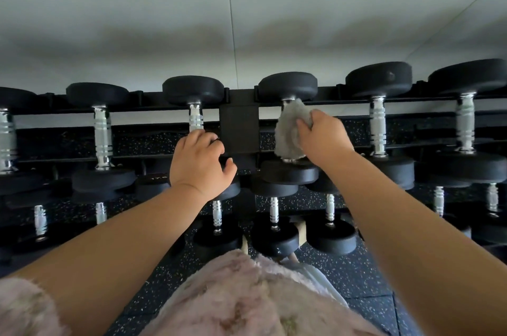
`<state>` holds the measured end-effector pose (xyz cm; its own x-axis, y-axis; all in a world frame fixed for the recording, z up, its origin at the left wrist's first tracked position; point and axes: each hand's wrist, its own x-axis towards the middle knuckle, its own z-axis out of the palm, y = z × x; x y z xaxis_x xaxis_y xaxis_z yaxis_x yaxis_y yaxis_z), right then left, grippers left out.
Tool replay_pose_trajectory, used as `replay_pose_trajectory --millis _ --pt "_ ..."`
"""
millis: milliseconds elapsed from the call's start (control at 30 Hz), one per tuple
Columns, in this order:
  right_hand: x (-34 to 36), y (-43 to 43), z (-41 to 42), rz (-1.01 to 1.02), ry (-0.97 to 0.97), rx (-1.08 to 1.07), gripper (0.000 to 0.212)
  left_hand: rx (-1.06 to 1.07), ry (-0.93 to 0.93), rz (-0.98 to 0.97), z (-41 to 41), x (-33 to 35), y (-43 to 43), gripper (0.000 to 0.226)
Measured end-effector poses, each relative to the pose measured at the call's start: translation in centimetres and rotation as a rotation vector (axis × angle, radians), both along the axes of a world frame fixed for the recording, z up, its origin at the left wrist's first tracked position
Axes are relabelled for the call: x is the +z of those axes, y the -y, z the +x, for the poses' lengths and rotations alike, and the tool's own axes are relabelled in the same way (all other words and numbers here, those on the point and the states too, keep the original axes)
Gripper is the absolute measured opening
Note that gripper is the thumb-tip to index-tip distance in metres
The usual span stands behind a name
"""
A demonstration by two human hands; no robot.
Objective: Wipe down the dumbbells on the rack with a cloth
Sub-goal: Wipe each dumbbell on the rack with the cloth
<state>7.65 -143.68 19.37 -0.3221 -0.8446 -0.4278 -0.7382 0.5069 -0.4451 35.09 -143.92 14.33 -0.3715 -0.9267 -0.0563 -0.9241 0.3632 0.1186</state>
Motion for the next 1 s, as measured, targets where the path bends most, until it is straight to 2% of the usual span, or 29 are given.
replay_pose_trajectory --millis 67,133,233,300,400,433,467,600,667,733,867,933,1000 --pt "1.7 0.8 0.0 -0.267 -0.004 -0.064 0.029 0.004 -0.015 0.007 0.1 -0.1 0.1 0.035" --pt "2.3 2.4 0.4 -0.439 -0.143 0.028 0.039 0.012 -0.015 0.027 0.1 -0.2 0.1 0.034" --pt "1.3 5.3 1.6 -0.485 -0.355 0.27 0.047 0.028 -0.014 0.025 0.1 -0.1 0.1 0.029" --pt "0.3 6.4 2.2 -0.483 -0.476 0.422 0.041 0.031 -0.009 0.017 0.1 -0.1 0.1 0.029" --pt "0.2 7.0 1.0 -0.578 -0.508 0.623 0.033 0.031 -0.022 0.013 0.1 -0.2 0.1 0.036" --pt "0.6 7.1 0.2 -0.56 -0.479 0.63 0.034 0.031 -0.025 0.012 0.1 -0.2 0.1 0.037" --pt "0.7 7.2 -0.8 -0.515 -0.424 0.581 0.035 0.032 -0.025 0.011 0.1 -0.3 0.1 0.038" --pt "0.4 7.8 -4.1 -0.296 -0.256 0.131 0.042 0.025 -0.015 0.013 0.1 -0.3 0.0 0.037" --pt "0.7 8.1 -4.1 -0.287 -0.206 0.094 0.039 0.022 -0.008 0.019 0.1 -0.3 0.0 0.037" --pt "1.4 8.7 -3.0 -0.359 -0.243 0.226 0.036 0.024 -0.007 0.027 0.1 -0.2 0.0 0.036" --pt "3.1 10.4 1.4 -0.458 -0.41 0.738 0.021 0.015 0.02 0.034 -0.3 0.3 0.0 0.035" --pt "3.1 11.0 3.0 -0.411 -0.487 0.955 0.017 0.008 0.051 0.038 -0.4 0.5 0.0 0.037" --pt "2.6 11.8 3.1 -0.38 -0.526 1.035 0.022 0.013 0.072 0.05 -0.4 0.6 0.1 0.04"
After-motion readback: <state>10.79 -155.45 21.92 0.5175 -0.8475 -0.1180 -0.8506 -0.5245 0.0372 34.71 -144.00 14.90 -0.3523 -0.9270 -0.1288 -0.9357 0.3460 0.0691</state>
